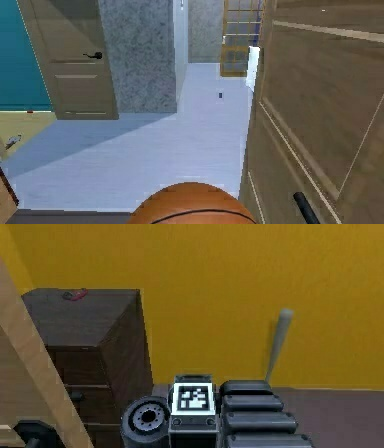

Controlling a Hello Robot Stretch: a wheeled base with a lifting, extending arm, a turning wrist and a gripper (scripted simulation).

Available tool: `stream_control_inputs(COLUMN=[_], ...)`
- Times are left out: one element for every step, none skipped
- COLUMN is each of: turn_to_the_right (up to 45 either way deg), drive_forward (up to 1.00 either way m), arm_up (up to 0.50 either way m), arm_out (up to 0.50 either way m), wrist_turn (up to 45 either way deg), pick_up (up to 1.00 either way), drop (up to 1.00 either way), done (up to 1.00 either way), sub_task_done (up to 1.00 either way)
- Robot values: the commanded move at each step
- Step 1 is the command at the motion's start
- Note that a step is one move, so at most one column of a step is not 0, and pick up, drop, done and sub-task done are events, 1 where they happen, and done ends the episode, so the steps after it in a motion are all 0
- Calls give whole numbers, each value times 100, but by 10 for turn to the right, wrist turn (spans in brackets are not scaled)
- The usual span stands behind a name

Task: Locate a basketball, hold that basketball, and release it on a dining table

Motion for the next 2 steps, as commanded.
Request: stream_control_inputs(turn_to_the_right=[-30, 0], drive_forward=[0, 100], arm_up=[0, 0], arm_out=[0, 0], wrist_turn=[0, 0], pick_up=[0, 0], drop=[0, 0], done=[0, 0], sub_task_done=[0, 0])
